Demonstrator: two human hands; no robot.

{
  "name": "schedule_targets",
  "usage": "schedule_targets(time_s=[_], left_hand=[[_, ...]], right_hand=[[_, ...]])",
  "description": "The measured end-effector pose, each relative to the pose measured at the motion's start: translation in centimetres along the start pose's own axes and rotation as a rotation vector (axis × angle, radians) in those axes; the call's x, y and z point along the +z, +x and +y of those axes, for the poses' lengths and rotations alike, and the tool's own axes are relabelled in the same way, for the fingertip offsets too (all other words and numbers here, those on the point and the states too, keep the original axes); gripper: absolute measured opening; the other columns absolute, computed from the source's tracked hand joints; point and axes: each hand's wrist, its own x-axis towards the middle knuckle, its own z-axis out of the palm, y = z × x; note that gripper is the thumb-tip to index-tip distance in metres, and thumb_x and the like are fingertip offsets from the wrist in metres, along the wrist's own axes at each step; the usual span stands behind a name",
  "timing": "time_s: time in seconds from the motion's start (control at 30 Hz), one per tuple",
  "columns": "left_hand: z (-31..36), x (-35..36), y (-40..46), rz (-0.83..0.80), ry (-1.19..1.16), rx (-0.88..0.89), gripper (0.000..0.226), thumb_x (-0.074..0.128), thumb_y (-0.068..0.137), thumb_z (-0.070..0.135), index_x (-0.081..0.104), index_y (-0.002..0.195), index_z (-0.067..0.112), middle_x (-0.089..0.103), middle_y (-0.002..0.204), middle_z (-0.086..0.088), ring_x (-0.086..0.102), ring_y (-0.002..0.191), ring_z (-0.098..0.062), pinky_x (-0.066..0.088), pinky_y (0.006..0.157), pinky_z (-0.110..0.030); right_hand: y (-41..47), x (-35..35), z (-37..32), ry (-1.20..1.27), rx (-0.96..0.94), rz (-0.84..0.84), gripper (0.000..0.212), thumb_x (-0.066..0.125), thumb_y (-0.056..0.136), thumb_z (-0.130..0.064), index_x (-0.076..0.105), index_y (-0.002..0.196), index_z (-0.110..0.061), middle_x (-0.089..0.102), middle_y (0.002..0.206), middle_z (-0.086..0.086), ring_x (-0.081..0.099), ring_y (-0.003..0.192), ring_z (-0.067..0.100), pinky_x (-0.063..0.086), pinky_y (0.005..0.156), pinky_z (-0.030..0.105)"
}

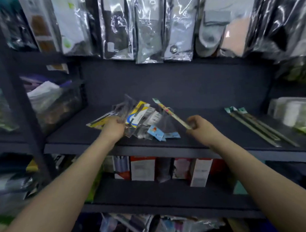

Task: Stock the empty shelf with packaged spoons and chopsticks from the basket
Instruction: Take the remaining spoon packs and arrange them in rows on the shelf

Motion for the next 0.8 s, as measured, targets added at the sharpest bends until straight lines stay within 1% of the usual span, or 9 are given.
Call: schedule_targets(time_s=[0.1, 0.13, 0.2, 0.23, 0.3, 0.4, 0.5, 0.67, 0.8], left_hand=[[-0.5, 2.1, 2.8, 0.073, 0.218, -0.034, 0.022, 0.052, 0.081, 0.017, 0.062, 0.083, -0.003, 0.066, 0.092, -0.028, 0.062, 0.089, -0.038, 0.043, 0.066, -0.032], [-0.2, 2.6, 3.1, 0.082, 0.354, -0.035, 0.034, 0.048, 0.083, 0.026, 0.060, 0.095, -0.004, 0.062, 0.106, -0.030, 0.058, 0.100, -0.041, 0.046, 0.080, -0.036], [1.2, 3.6, 2.1, 0.155, 0.630, -0.014, 0.048, 0.045, 0.086, 0.035, 0.051, 0.117, -0.001, 0.046, 0.129, -0.029, 0.042, 0.119, -0.043, 0.037, 0.101, -0.045], [2.4, 4.1, 1.3, 0.214, 0.710, 0.046, 0.048, 0.048, 0.087, 0.033, 0.047, 0.122, 0.002, 0.040, 0.133, -0.026, 0.035, 0.123, -0.043, 0.031, 0.103, -0.048], [4.9, 5.9, 0.0, 0.258, 0.737, 0.293, 0.043, 0.049, 0.087, 0.030, 0.050, 0.122, 0.005, 0.044, 0.131, -0.021, 0.034, 0.122, -0.041, 0.031, 0.100, -0.048], [8.6, 9.9, -1.6, 0.010, 0.635, 0.642, 0.051, 0.034, 0.080, 0.042, 0.062, 0.108, 0.009, 0.060, 0.114, -0.012, 0.048, 0.112, -0.035, 0.037, 0.096, -0.040], [10.8, 14.8, -2.4, -0.219, 0.641, 0.871, 0.049, 0.034, 0.080, 0.044, 0.065, 0.101, 0.012, 0.062, 0.108, -0.006, 0.053, 0.108, -0.028, 0.040, 0.096, -0.036], [11.3, 19.3, -2.1, -0.402, 0.688, 0.890, 0.028, 0.053, 0.087, 0.031, 0.062, 0.110, 0.017, 0.054, 0.121, -0.001, 0.042, 0.122, -0.020, 0.037, 0.103, -0.040], [10.5, 19.0, -1.7, -0.412, 0.693, 0.888, 0.027, 0.054, 0.087, 0.030, 0.062, 0.110, 0.018, 0.055, 0.121, 0.002, 0.042, 0.122, -0.018, 0.037, 0.103, -0.040]], right_hand=[[1.6, -1.2, 3.8, 0.005, 0.033, 0.013, 0.041, 0.055, 0.087, -0.008, 0.046, 0.127, -0.010, 0.058, 0.123, 0.013, 0.056, 0.101, 0.027, 0.042, 0.081, 0.030], [2.1, -1.8, 5.0, 0.007, 0.037, 0.026, 0.039, 0.055, 0.087, -0.007, 0.048, 0.126, -0.010, 0.058, 0.122, 0.013, 0.056, 0.101, 0.027, 0.042, 0.079, 0.030], [3.0, -3.3, 7.5, -0.052, 0.021, 0.059, 0.036, 0.054, 0.087, -0.006, 0.050, 0.123, -0.009, 0.059, 0.122, 0.014, 0.056, 0.106, 0.030, 0.041, 0.080, 0.031], [3.5, -4.1, 8.7, -0.113, 0.001, 0.096, 0.035, 0.054, 0.087, -0.005, 0.052, 0.122, -0.008, 0.058, 0.122, 0.016, 0.054, 0.110, 0.032, 0.041, 0.083, 0.032], [4.5, -6.0, 11.3, -0.242, -0.011, 0.196, 0.035, 0.052, 0.085, -0.002, 0.054, 0.121, -0.004, 0.056, 0.123, 0.021, 0.052, 0.113, 0.035, 0.041, 0.088, 0.034], [5.5, -8.6, 14.8, -0.328, 0.056, 0.266, 0.037, 0.047, 0.085, 0.002, 0.052, 0.122, 0.000, 0.047, 0.129, 0.029, 0.050, 0.113, 0.040, 0.042, 0.091, 0.038], [6.0, -10.0, 17.4, -0.410, 0.160, 0.212, 0.046, 0.048, 0.083, 0.002, 0.046, 0.129, 0.001, 0.041, 0.132, 0.028, 0.048, 0.115, 0.041, 0.042, 0.096, 0.039], [6.2, -9.1, 18.7, -0.622, 0.192, 0.027, 0.031, 0.044, 0.087, -0.010, 0.054, 0.115, 0.000, 0.046, 0.130, 0.024, 0.041, 0.122, 0.038, 0.035, 0.102, 0.041], [6.2, -8.4, 18.1, -0.772, 0.211, 0.051, 0.038, 0.037, 0.091, -0.012, 0.051, 0.125, 0.001, 0.039, 0.138, 0.021, 0.031, 0.130, 0.039, 0.031, 0.105, 0.045]])
